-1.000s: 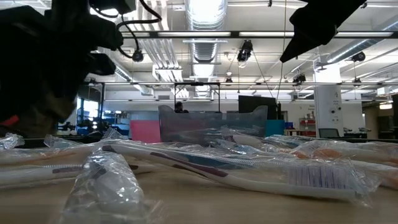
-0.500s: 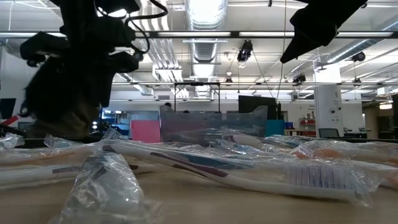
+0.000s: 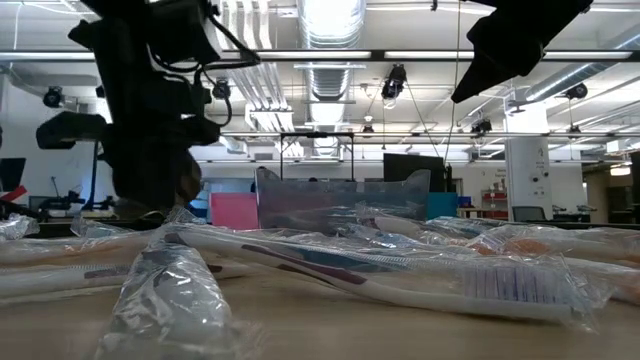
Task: Pick & Place Toothbrushes
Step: Put the blue toothbrush into the transparent gray bin
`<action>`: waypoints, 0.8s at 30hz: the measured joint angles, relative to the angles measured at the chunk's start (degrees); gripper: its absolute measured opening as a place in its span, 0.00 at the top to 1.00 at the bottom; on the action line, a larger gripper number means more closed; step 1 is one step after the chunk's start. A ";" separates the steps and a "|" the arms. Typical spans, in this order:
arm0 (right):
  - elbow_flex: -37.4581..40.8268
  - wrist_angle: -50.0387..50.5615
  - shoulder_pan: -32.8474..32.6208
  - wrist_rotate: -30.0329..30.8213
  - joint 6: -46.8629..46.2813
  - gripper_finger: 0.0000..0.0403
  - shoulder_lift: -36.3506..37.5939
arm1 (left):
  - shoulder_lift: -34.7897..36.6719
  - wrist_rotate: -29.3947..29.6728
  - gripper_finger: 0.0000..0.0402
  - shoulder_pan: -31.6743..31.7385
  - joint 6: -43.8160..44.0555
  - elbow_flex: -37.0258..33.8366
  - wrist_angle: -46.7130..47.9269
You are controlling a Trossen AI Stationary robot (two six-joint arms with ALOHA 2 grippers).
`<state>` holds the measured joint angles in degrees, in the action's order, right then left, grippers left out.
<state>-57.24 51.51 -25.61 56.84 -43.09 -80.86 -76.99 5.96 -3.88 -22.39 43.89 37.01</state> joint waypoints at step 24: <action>0.41 -0.02 0.00 0.00 0.02 0.98 0.00 | -0.13 -0.42 0.82 1.41 -0.09 -7.85 -8.69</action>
<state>-56.83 51.48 -25.61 56.84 -43.07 -80.86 -77.12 5.54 -2.47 -22.48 36.05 28.32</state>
